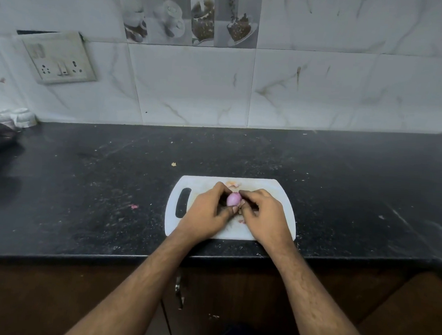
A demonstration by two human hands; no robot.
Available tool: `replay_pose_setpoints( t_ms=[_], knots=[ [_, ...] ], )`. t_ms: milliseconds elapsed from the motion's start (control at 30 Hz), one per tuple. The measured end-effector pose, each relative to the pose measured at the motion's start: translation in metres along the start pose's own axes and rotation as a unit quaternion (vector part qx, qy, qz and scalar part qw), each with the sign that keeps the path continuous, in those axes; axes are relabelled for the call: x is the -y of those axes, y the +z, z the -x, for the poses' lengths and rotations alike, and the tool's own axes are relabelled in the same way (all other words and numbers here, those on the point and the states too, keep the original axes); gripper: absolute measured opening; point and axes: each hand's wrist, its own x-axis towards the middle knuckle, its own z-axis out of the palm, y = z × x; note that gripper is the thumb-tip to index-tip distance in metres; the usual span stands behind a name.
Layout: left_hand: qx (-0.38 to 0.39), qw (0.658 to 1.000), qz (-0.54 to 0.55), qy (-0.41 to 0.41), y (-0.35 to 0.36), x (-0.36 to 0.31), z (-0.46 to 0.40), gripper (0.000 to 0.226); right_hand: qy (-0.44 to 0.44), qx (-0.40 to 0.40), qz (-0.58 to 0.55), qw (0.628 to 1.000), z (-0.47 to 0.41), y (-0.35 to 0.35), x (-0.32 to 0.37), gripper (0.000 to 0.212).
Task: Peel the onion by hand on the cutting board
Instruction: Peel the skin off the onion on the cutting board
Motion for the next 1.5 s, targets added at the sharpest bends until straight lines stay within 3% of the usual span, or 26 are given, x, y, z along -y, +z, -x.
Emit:
replay_pose_setpoints(
  t_ms=[1000, 1233, 1500],
  knots=[
    [-0.003, 0.999, 0.021, 0.037, -0.0062, -0.0026, 0.0038, 0.016, 0.012, -0.035, 0.001, 0.999, 0.0079, 0.0001, 0.0045, 0.004],
    [0.004, 0.999, 0.030, 0.035, -0.0069, -0.0023, 0.0046, 0.015, 0.008, -0.024, 0.082, 0.996, 0.0047, 0.0016, 0.0081, 0.015],
    [0.023, 0.999, 0.016, 0.034, -0.0076, -0.0035, 0.0048, 0.019, 0.062, -0.051, 0.079, 0.994, 0.0001, 0.0042, 0.0034, 0.015]
  ],
)
